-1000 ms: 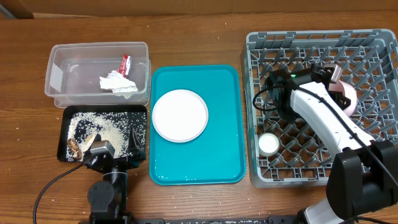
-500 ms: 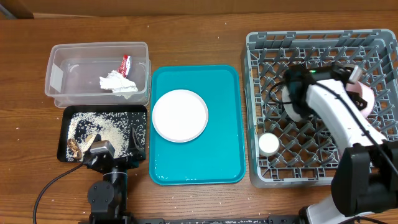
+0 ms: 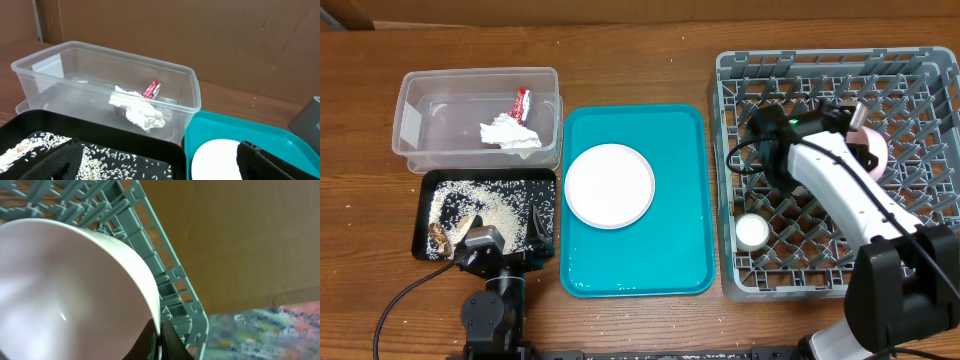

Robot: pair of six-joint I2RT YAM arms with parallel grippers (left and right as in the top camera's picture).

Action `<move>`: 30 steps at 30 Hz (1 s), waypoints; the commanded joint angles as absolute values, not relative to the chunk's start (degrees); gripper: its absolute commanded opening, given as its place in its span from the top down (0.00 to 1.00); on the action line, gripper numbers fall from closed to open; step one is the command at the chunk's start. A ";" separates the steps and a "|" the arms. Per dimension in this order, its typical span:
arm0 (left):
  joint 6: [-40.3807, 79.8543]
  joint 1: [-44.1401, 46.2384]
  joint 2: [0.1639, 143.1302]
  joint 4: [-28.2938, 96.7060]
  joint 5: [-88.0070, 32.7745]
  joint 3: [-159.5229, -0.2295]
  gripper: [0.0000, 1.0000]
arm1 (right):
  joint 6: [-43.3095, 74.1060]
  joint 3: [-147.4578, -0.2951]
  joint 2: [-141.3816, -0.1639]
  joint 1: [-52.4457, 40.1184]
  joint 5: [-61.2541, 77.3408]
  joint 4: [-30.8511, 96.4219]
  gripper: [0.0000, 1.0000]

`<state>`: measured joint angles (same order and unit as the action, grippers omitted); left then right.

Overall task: Sort waste into correct bins and load items into the dishwasher
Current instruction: 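Carry the plate into the rack and set it upright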

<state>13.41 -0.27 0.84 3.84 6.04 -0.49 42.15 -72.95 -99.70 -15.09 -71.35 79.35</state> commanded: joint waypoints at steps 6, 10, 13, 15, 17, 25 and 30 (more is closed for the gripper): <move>13.98 -0.78 0.25 3.77 5.76 -0.27 0.00 | 41.71 -72.07 -100.86 -15.68 -79.61 82.94 0.96; 13.98 -0.78 0.25 3.77 5.76 -0.27 0.00 | 41.69 -72.07 -100.86 -13.89 -78.17 83.02 0.96; 13.98 -0.78 0.25 3.77 5.76 -0.27 0.00 | 41.12 -72.05 -100.88 -11.27 -77.30 82.52 0.96; 13.98 -0.78 0.25 3.77 5.76 -0.27 0.00 | 38.35 -72.05 -100.88 -9.67 -76.79 80.79 0.96; 13.98 -0.73 0.25 3.77 5.76 -0.27 0.00 | 35.03 -72.05 -100.90 -8.32 -75.90 78.50 0.96; 13.98 -0.73 0.25 3.77 5.76 -0.27 0.00 | 32.95 -72.05 -101.06 -9.87 -71.94 76.36 0.96; 13.98 -0.73 0.25 3.79 5.76 -0.27 0.00 | 32.97 -72.03 -102.24 -13.56 -71.85 76.75 0.96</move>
<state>13.41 -0.27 0.84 3.84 6.04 -0.49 33.93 -72.31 -100.71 -11.66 -74.65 76.71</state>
